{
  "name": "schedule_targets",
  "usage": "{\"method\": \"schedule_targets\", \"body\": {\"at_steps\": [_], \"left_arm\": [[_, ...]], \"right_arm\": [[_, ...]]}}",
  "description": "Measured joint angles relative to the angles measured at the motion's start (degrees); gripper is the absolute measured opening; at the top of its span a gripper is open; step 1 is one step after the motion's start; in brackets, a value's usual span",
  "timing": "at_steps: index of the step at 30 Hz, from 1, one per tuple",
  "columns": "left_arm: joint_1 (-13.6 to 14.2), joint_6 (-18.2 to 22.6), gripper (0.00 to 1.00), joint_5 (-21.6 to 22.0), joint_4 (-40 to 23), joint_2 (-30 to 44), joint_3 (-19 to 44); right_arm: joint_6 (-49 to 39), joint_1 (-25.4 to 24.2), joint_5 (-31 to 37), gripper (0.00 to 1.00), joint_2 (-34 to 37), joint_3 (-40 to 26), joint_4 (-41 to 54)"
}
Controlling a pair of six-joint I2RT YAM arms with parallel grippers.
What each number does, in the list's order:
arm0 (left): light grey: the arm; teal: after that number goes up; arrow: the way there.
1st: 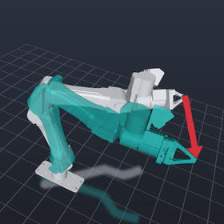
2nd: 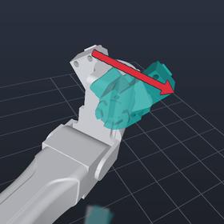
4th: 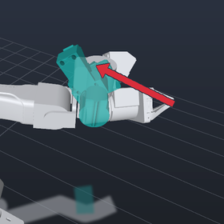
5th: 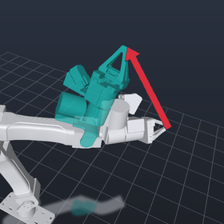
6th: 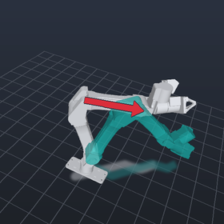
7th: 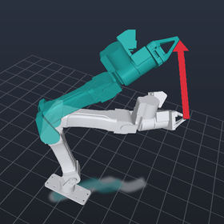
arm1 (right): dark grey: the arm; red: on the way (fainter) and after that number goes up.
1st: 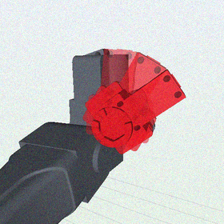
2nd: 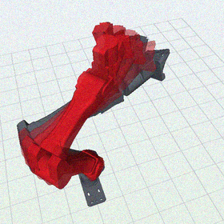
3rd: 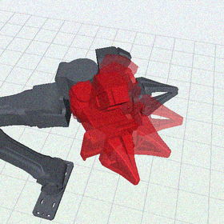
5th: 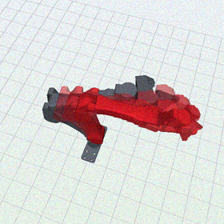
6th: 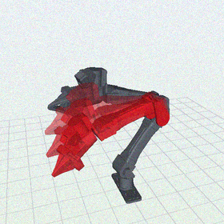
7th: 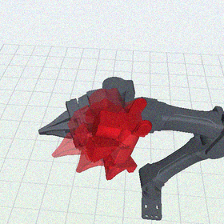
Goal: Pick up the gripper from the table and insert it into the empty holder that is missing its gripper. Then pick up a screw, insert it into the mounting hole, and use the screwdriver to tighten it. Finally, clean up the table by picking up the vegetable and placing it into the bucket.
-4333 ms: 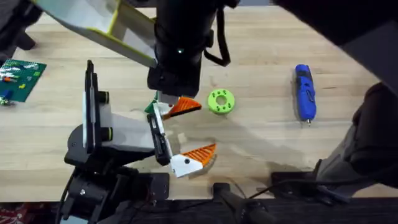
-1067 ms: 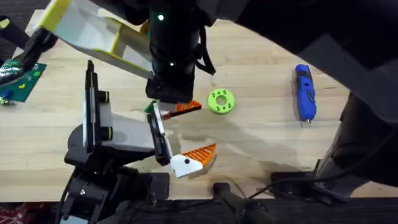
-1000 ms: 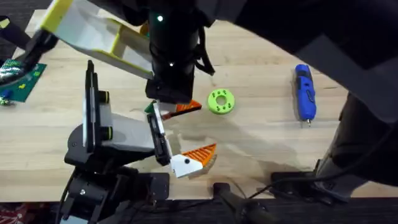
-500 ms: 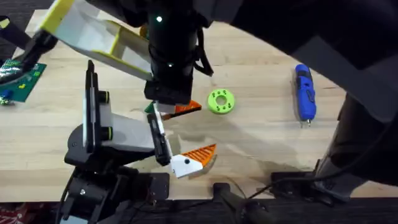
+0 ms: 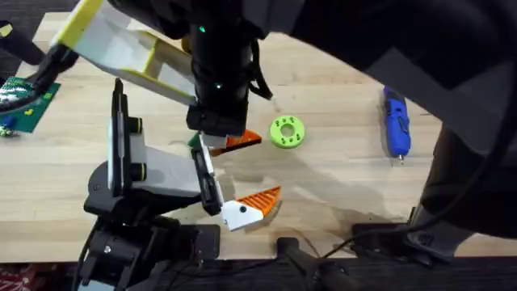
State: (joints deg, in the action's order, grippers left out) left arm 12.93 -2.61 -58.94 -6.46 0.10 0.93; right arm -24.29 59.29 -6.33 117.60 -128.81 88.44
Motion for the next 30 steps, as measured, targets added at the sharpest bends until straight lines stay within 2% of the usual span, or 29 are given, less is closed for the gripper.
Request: {"method": "schedule_targets", "body": {"at_steps": [26,27,28,30], "left_arm": [[0.00,0.00,0.986,0.00,0.00,0.00,0.00],[0.00,-0.02,0.986,0.00,0.00,0.00,0.00],[0.00,-0.02,0.986,0.00,0.00,0.00,0.00],[0.00,-0.02,0.986,-0.01,0.00,0.00,0.00]], "right_arm": [[-0.20,0.00,-0.04,0.006,0.00,0.00,0.00],[-0.09,0.00,-0.01,0.038,0.00,0.00,0.00],[-0.07,-0.05,-0.14,0.131,0.00,0.00,0.02],[-0.38,-0.07,-0.50,0.413,0.01,0.00,-0.11]]}}
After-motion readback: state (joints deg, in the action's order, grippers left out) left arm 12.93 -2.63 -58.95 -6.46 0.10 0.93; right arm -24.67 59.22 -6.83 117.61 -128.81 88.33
